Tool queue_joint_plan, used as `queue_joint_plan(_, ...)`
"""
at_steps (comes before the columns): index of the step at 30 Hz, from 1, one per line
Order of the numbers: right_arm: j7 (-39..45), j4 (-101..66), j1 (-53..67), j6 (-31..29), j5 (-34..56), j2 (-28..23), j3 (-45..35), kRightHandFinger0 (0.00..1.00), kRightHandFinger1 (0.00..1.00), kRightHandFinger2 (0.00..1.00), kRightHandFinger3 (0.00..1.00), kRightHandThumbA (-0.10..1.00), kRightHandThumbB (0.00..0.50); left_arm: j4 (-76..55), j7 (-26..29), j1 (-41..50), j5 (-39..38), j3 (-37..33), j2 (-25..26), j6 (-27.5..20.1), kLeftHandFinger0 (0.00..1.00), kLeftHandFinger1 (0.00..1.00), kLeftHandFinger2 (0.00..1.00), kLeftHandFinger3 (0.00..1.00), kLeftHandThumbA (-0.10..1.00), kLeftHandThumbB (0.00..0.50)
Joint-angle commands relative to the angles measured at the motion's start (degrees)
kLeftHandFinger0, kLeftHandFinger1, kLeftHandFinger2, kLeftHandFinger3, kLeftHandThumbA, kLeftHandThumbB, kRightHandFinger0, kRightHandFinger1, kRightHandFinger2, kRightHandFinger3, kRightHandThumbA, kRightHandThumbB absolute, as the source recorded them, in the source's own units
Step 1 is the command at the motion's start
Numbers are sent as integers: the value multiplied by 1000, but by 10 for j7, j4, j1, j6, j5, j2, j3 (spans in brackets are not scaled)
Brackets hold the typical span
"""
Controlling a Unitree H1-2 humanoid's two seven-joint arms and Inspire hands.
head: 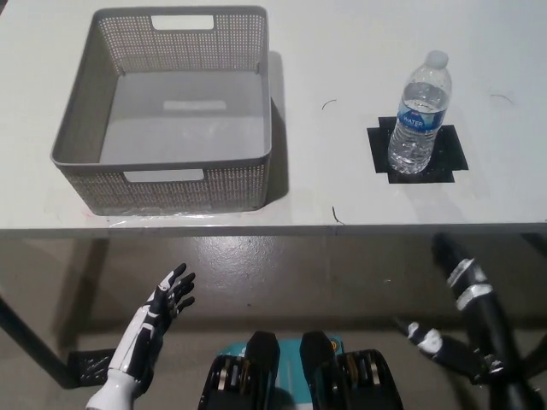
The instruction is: Use the right hand to pick up a water botttle and place it into a container on the left side
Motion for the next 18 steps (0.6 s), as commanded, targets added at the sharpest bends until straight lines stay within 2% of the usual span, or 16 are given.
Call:
queue_joint_plan(1, -27, -40, -35, 3, -16, -6, -27, 1000, 1000, 1000, 1000, 1000, 370, -14, -9, -5, -10, 3, 5, -18, 1000, 1000, 1000, 1000, 1000, 157)
queue_joint_plan(4, -31, -35, -64, 26, -2, -9, -45, 1000, 1000, 1000, 1000, 1000, 345, -13, -7, -5, -9, 3, 4, -21, 1000, 1000, 1000, 1000, 1000, 152)
queue_joint_plan(5, -31, -33, -67, 27, 2, -8, -48, 1000, 1000, 1000, 1000, 1000, 311, -13, -7, -4, -9, 3, 4, -21, 1000, 1000, 1000, 1000, 1000, 151)
queue_joint_plan(6, -33, -23, -91, 49, 20, -8, -59, 1000, 1000, 1000, 1000, 1000, 370, -15, -6, -3, -7, 3, 4, -19, 1000, 1000, 1000, 1000, 1000, 161)
queue_joint_plan(7, -33, -22, -94, 52, 22, -8, -62, 1000, 1000, 1000, 1000, 1000, 371, -16, -5, -3, -5, 3, 4, -18, 1000, 1000, 1000, 1000, 1000, 161)
queue_joint_plan(9, -27, -7, -118, 65, 37, -14, -70, 1000, 1000, 1000, 1000, 1000, 337, -16, -6, -4, -4, 2, 4, -18, 1000, 1000, 1000, 1000, 1000, 161)
queue_joint_plan(14, -26, 25, -175, 121, 27, -30, -84, 1000, 1000, 1000, 1000, 1000, 341, -13, -9, -4, -7, 2, 6, -21, 1000, 1000, 1000, 1000, 1000, 153)
queue_joint_plan(17, -26, 64, -209, 128, 20, -37, -86, 1000, 1000, 1000, 1000, 1000, 342, -15, -5, -2, -2, 2, 6, -19, 1000, 1000, 1000, 1000, 1000, 161)
queue_joint_plan(18, -20, 87, -226, 132, 35, -38, -89, 1000, 1000, 1000, 1000, 1000, 359, -16, -11, -1, -13, 2, 5, -14, 1000, 1000, 1000, 1000, 1000, 161)
